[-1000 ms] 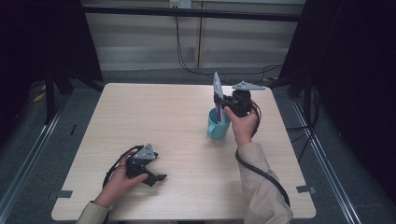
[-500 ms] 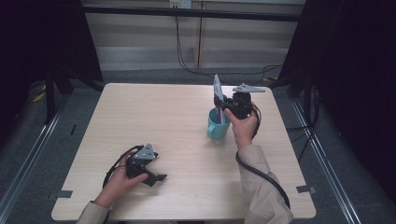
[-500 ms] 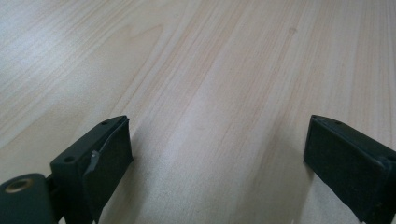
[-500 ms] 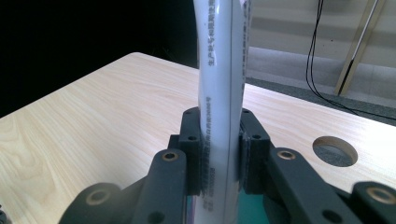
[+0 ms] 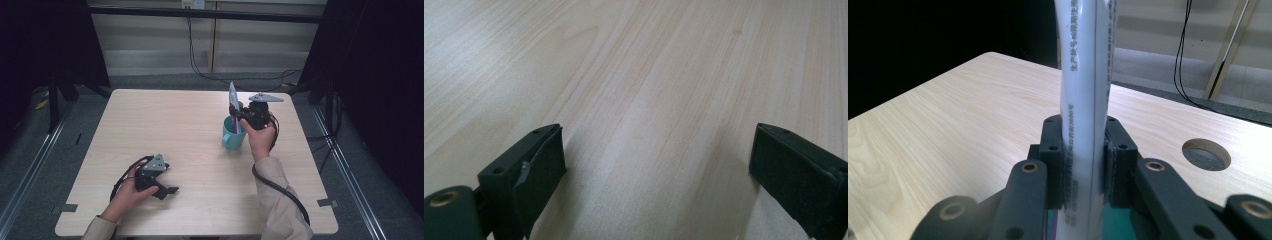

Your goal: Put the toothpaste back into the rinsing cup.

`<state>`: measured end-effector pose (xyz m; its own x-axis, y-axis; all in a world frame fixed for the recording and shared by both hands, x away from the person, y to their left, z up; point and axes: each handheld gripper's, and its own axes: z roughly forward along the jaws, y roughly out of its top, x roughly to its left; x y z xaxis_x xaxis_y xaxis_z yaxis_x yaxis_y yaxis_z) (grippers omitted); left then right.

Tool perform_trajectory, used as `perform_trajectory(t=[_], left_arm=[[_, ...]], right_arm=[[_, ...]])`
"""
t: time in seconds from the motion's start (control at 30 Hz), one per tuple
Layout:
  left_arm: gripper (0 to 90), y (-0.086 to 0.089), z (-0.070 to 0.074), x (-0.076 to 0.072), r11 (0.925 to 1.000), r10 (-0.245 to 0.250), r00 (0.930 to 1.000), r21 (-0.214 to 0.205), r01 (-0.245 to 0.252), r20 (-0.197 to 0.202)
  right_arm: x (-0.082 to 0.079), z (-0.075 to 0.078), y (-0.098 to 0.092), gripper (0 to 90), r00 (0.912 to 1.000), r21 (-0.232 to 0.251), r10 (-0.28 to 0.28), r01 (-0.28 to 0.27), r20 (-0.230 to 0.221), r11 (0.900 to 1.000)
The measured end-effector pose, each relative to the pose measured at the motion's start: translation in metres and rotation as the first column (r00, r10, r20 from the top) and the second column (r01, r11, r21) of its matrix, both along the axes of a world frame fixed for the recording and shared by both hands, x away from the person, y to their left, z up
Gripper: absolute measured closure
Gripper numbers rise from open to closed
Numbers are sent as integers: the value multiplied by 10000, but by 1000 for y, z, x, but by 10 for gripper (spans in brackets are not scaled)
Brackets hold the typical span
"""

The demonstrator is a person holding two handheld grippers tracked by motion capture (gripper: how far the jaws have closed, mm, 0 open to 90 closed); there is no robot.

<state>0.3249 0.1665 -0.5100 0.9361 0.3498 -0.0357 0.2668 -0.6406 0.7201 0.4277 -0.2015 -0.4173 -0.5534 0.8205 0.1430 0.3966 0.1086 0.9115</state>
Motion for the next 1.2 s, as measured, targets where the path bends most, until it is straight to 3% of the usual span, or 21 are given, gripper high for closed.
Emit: perform_trajectory(t=[0.63,0.87,1.2], left_arm=[[74,0,0,0,10000,2,10000,-12,-2,2],[74,0,0,0,10000,-4,10000,-4,4,7],[74,0,0,0,10000,5,10000,0,-5,15]], right_arm=[[-2,-8,0,742,9998,12,-146,146,-120,9999],[-3,-15,1,734,9994,-290,-151,142,-307,9995],[-5,-19,1,737,9990,-358,-117,102,-426,9993]])
